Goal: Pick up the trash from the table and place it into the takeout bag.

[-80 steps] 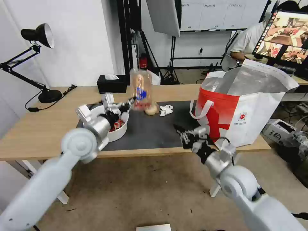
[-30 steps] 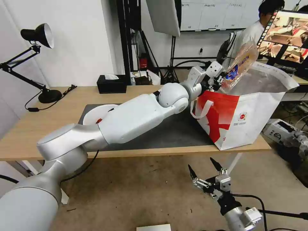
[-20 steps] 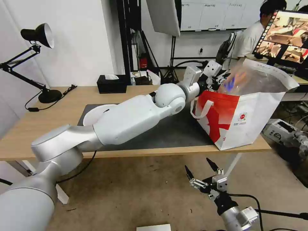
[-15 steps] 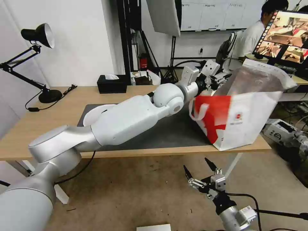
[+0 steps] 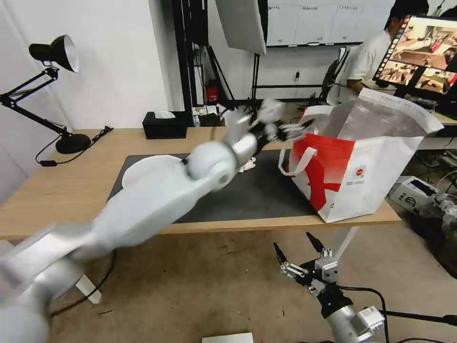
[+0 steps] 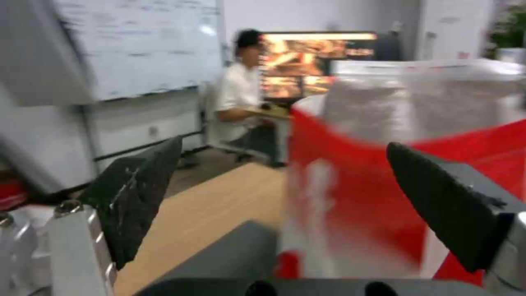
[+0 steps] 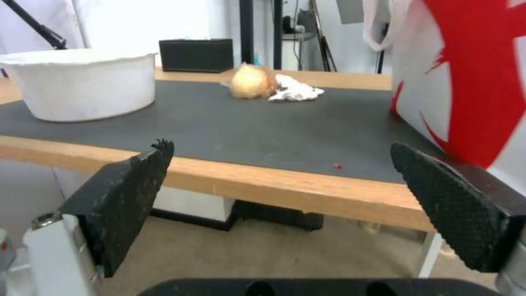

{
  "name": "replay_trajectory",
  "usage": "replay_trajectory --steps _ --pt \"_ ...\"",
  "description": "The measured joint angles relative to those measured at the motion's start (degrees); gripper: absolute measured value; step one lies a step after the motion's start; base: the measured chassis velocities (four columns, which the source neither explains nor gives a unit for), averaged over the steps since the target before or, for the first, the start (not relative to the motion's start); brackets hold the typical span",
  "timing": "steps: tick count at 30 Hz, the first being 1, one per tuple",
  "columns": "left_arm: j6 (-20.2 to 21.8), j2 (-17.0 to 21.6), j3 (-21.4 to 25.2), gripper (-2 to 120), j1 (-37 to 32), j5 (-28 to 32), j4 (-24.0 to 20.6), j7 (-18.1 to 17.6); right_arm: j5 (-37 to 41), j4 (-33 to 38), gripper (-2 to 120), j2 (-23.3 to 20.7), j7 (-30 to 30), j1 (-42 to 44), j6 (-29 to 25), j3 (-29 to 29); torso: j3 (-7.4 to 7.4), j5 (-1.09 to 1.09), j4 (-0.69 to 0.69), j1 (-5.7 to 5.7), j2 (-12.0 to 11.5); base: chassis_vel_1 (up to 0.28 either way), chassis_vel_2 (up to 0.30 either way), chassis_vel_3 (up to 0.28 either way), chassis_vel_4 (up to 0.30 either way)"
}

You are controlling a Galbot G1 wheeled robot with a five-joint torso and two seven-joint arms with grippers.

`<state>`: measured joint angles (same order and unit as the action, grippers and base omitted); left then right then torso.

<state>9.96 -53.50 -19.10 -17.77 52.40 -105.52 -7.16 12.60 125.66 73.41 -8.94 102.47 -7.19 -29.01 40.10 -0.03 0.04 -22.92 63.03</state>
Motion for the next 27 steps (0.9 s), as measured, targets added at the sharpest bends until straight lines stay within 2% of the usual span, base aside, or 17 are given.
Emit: replay_trajectory --steps 1,2,3,5,6,9,10,12,13,14,16,20,22,24,25,27 --pt "-0.01 1.54 2.35 100 -2.83 -0.46 -1.42 0.06 -0.05 -0.01 100 -0.10 -0.02 -0.09 -0.08 0.03 0.00 0.00 -0.01 0.00 0.00 0.000 0.000 0.000 0.000" --pt "-0.02 4.13 7.05 100 -9.22 -1.18 -4.25 0.15 -0.08 -0.02 100 -0.36 0.01 -0.25 -0.33 0.08 0.00 -0.02 0.00 0.01 0.00 0.000 0.000 0.000 0.000" --pt "-0.02 4.13 7.05 100 -9.22 -1.18 -4.25 0.15 -0.08 -0.02 100 -0.36 0.01 -0.25 -0.33 0.08 0.00 -0.02 0.00 0.01 0.00 0.000 0.000 0.000 0.000" --pt "0.00 6.96 15.86 100 -20.32 -2.40 -8.47 0.56 -0.09 0.11 100 -0.95 0.01 -0.56 -0.55 0.10 0.00 -0.02 -0.01 0.01 0.00 0.000 0.000 0.000 0.000" --pt "0.00 6.96 15.86 100 -20.32 -2.40 -8.47 0.56 -0.09 0.11 100 -0.95 0.01 -0.56 -0.55 0.10 0.00 -0.02 -0.01 0.01 0.00 0.000 0.000 0.000 0.000" --pt "-0.53 8.24 24.62 100 -31.64 -4.11 -12.32 0.62 -0.06 0.40 100 -1.32 0.00 -0.72 -0.74 -0.03 0.00 0.02 -0.01 0.01 0.00 0.000 0.000 0.000 0.000" --pt "-0.53 8.24 24.62 100 -31.64 -4.11 -12.32 0.62 -0.06 0.40 100 -1.32 0.00 -0.72 -0.74 -0.03 0.00 0.02 -0.01 0.01 0.00 0.000 0.000 0.000 0.000" --pt "-1.39 7.56 26.63 100 -36.16 -5.58 -13.21 0.66 -0.06 0.96 100 -0.91 0.00 0.08 -1.23 -0.98 -0.01 0.02 -0.02 0.01 0.00 0.000 0.000 0.000 0.000" --pt "-1.93 7.11 27.35 100 -38.00 -6.24 -13.56 0.68 -0.07 1.21 100 -0.48 0.00 0.48 -1.52 -1.48 0.00 0.01 -0.07 0.01 0.00 0.000 0.000 0.000 0.000" --pt "-1.93 7.11 27.35 100 -38.00 -6.24 -13.56 0.68 -0.07 1.21 100 -0.48 0.00 0.48 -1.52 -1.48 0.00 0.01 -0.07 0.01 0.00 0.000 0.000 0.000 0.000" --pt "-2.82 5.93 30.21 100 -42.95 -7.75 -14.73 0.78 -0.09 1.50 100 -0.13 0.02 0.63 -1.82 -1.94 0.00 0.03 -0.08 0.01 0.01 0.000 0.000 0.000 0.000" --pt "-4.01 3.35 36.33 100 -51.11 -10.22 -16.26 0.92 -0.09 1.53 100 -0.06 0.06 0.51 -2.08 -2.05 0.00 0.02 -0.04 0.01 0.01 0.000 0.000 0.000 0.000" --pt "-4.41 2.75 37.42 100 -52.76 -11.00 -16.42 0.96 -0.09 1.45 100 -0.06 0.07 0.48 -2.19 -2.05 -0.01 0.03 -0.05 0.01 0.01 0.000 0.000 0.000 0.000" --pt "-5.57 -0.64 42.10 100 -60.41 -15.29 -16.69 1.15 -0.10 0.69 100 0.03 0.10 0.22 -2.89 -1.91 0.00 0.02 -0.04 0.01 0.00 0.000 0.000 0.000 0.000" --pt "-5.57 -0.64 42.10 100 -60.41 -15.29 -16.69 1.15 -0.10 0.69 100 0.03 0.10 0.22 -2.89 -1.91 0.00 0.02 -0.04 0.01 0.00 0.000 0.000 0.000 0.000" --pt "-6.52 -3.82 45.13 100 -65.75 -18.30 -16.71 1.13 -0.07 0.00 100 0.26 0.15 -0.11 -3.65 -1.74 0.00 0.03 -0.04 0.01 0.00 0.000 0.000 0.000 0.000"
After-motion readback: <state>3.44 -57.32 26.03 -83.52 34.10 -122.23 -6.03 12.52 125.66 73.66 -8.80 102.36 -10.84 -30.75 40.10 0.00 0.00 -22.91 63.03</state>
